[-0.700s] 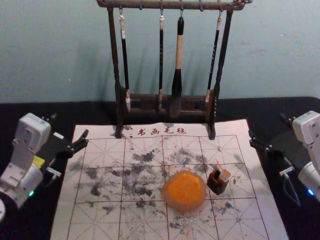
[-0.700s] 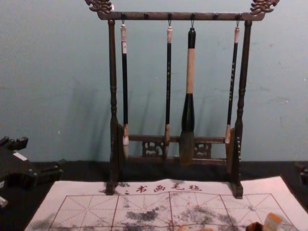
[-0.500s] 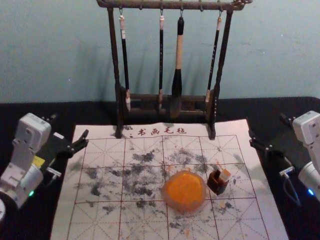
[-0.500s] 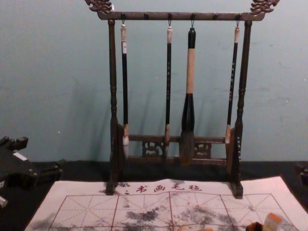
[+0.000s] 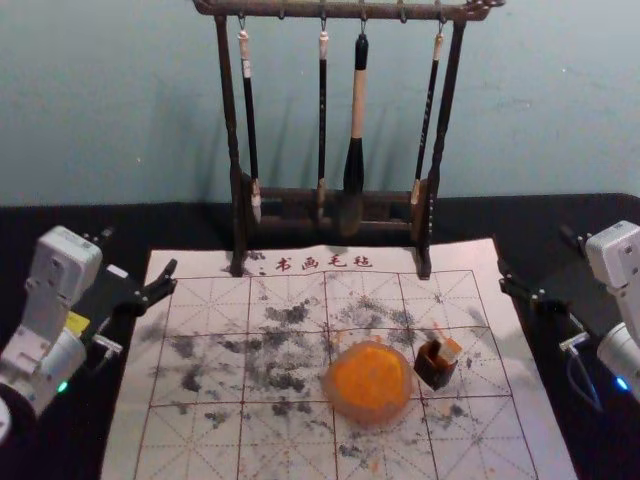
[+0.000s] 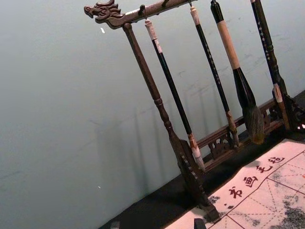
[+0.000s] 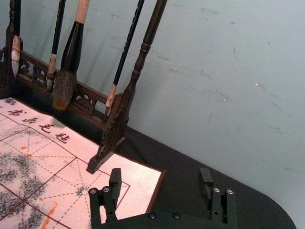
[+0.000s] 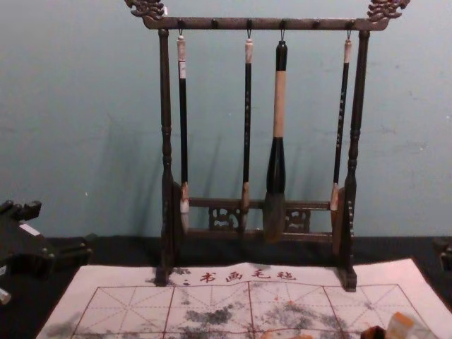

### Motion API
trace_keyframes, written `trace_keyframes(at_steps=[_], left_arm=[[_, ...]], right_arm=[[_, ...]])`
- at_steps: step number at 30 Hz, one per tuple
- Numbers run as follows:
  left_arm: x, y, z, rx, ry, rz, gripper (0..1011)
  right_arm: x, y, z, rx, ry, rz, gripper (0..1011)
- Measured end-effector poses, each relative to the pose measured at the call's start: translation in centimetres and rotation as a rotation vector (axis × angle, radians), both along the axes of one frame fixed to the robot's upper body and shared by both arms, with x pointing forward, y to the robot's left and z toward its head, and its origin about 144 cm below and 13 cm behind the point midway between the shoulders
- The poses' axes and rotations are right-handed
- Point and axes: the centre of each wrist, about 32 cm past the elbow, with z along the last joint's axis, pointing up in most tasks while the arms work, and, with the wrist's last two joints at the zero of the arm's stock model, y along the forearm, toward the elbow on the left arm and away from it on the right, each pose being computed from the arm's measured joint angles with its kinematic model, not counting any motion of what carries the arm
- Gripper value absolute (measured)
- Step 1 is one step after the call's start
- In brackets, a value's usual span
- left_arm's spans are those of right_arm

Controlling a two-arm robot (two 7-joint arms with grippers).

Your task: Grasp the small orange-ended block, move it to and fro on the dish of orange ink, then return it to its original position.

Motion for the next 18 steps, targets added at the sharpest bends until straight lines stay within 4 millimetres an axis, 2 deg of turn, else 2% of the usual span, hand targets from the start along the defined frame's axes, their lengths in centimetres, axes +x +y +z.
trace_keyframes(at_steps=[18], left_arm=[[0.00, 0.00, 0.00, 0.000, 0.000, 0.000, 1001]], right_arm=[[0.00, 0.00, 0.00, 0.000, 0.000, 0.000, 1002]])
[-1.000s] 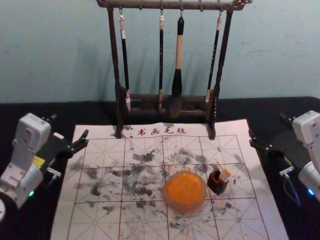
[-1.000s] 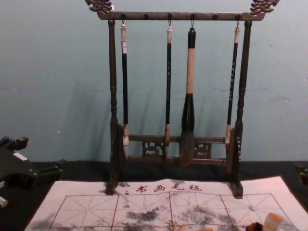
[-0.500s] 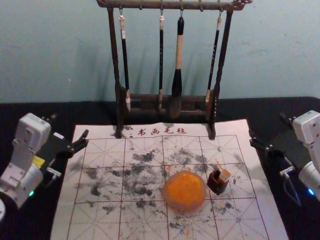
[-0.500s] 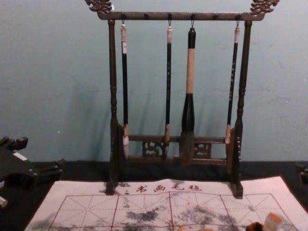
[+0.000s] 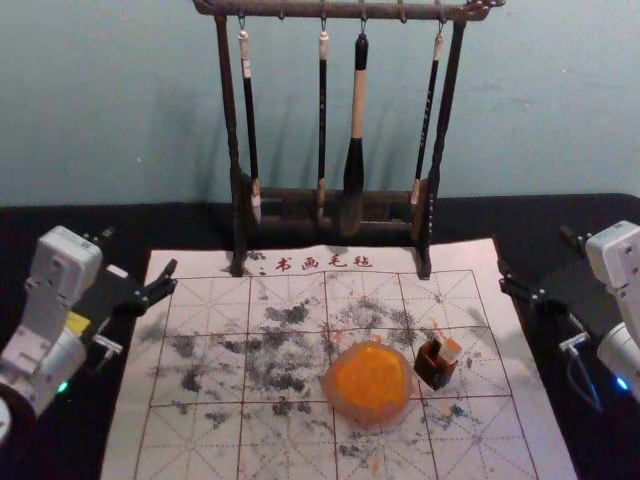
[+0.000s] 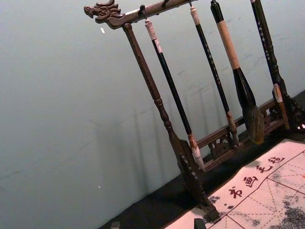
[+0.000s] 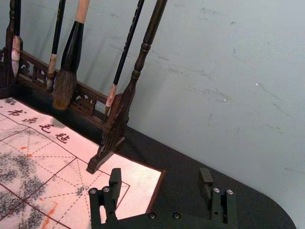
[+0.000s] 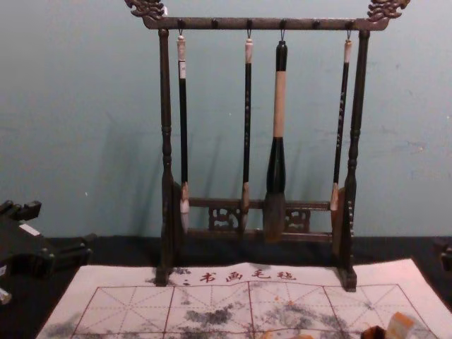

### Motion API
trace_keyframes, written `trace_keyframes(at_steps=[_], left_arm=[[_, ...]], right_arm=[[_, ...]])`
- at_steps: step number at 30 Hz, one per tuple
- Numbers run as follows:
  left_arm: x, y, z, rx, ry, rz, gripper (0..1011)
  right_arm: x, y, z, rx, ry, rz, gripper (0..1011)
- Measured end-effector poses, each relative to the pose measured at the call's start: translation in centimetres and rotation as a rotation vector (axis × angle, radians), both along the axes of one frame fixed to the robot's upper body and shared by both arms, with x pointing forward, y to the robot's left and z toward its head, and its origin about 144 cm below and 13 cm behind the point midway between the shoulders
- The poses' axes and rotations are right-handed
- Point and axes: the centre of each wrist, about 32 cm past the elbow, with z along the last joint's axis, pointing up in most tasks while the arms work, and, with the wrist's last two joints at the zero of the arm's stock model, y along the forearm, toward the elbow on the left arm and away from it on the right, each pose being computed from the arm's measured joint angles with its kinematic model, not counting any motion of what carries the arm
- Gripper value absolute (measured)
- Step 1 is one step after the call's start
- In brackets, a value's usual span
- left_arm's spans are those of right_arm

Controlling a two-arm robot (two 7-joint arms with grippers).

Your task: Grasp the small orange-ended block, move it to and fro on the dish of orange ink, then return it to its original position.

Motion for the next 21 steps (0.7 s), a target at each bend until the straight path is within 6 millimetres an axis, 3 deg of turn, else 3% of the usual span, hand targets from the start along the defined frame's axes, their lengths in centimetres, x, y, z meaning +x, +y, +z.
trace_keyframes(at_steps=[21], left_arm=[[0.00, 0.00, 0.00, 0.000, 0.000, 0.000, 1001]], right_arm=[[0.00, 0.00, 0.00, 0.000, 0.000, 0.000, 1002]])
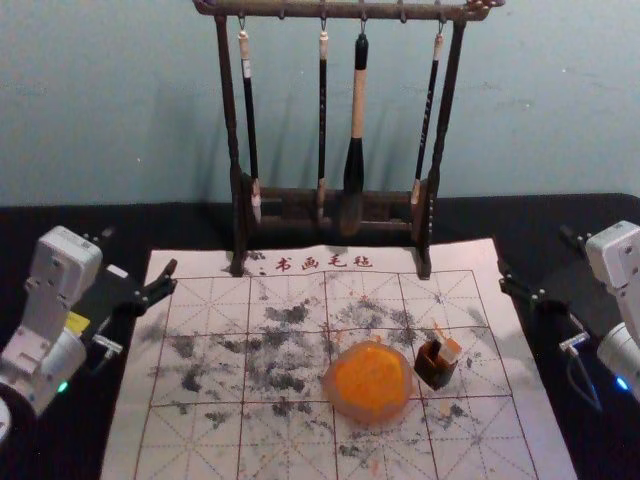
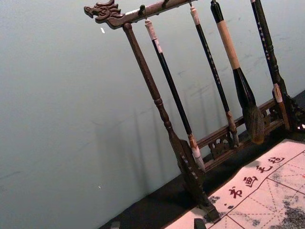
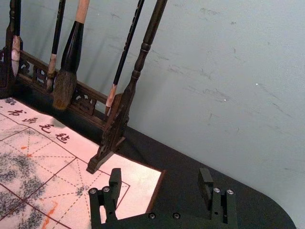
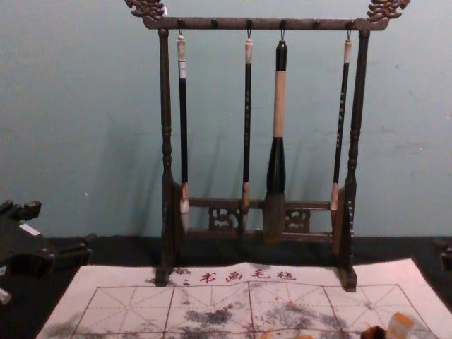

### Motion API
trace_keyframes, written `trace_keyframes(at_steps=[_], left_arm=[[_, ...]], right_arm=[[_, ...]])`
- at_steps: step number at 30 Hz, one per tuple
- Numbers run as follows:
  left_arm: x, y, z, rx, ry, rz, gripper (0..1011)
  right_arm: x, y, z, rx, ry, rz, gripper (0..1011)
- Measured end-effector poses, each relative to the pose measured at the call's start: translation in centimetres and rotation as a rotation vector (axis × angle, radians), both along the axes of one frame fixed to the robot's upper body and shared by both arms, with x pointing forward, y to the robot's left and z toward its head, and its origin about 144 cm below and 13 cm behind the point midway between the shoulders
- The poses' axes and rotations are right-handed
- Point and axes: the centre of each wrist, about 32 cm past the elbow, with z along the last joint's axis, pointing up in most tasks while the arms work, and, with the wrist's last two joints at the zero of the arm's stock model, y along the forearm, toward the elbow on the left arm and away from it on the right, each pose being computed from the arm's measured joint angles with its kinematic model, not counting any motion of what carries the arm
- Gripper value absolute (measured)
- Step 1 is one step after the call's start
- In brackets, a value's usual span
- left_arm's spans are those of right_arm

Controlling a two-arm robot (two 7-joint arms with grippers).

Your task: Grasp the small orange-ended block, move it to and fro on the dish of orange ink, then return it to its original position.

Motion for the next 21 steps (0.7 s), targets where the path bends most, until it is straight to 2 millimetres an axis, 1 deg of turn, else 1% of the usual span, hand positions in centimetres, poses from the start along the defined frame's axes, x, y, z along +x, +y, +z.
trace_keyframes(at_steps=[21], left_arm=[[0.00, 0.00, 0.00, 0.000, 0.000, 0.000, 1001]], right_arm=[[0.00, 0.00, 0.00, 0.000, 0.000, 0.000, 1002]])
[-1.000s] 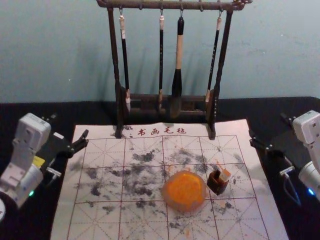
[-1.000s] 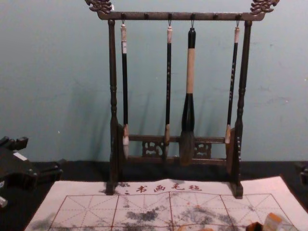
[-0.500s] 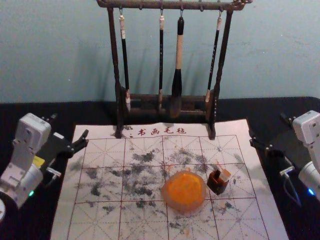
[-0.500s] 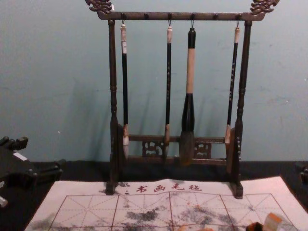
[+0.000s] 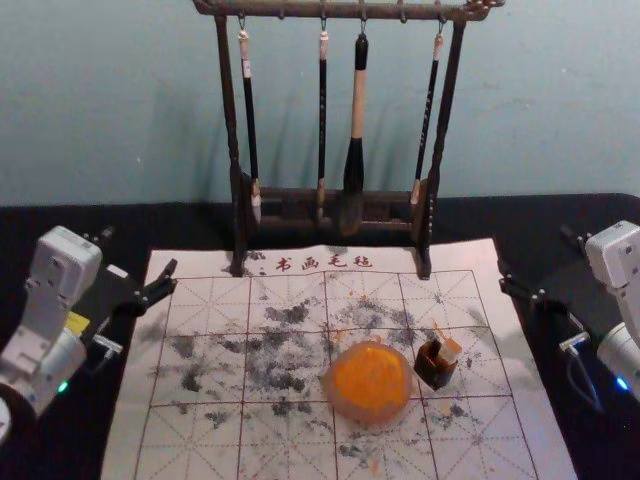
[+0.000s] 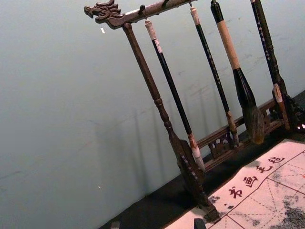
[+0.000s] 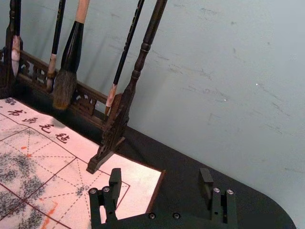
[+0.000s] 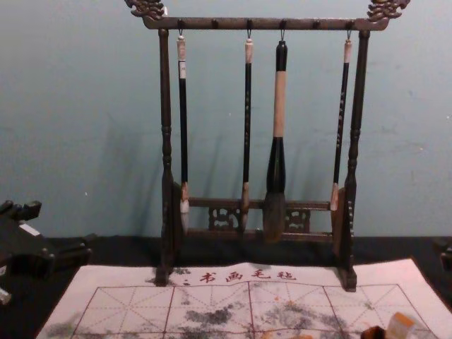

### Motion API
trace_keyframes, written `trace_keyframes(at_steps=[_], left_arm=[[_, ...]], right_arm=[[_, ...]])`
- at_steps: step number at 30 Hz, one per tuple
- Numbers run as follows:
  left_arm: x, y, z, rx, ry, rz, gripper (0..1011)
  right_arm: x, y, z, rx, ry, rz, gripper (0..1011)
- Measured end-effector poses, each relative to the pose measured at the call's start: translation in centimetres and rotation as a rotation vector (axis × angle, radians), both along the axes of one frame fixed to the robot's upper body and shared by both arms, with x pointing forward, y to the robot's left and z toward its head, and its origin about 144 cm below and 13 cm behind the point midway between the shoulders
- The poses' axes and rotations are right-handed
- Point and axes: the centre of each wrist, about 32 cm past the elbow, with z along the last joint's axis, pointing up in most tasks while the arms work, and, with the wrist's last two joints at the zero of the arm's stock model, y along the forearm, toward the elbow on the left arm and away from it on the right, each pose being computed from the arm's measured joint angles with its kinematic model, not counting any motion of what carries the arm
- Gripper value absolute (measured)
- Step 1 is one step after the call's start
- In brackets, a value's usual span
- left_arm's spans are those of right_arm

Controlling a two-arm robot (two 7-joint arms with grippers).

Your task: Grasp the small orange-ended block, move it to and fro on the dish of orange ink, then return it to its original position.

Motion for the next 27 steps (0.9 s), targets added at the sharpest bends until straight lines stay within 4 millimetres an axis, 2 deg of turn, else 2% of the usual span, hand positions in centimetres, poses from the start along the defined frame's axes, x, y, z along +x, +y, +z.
trace_keyframes(at_steps=[15, 21, 27], left_arm=[[0.0, 0.0, 0.0, 0.000, 0.000, 0.000, 1001], [0.0, 0.0, 0.0, 0.000, 0.000, 0.000, 1001], [0.0, 0.0, 0.0, 0.000, 0.000, 0.000, 1001]], right_arm=[[-0.3, -0.4, 0.8, 0.058, -0.002, 0.028, 1002], [-1.6, -0.7, 1.5, 0.123, -0.005, 0.118, 1002], [-3.2, -0.9, 1.7, 0.181, 0.015, 0.282, 1002]])
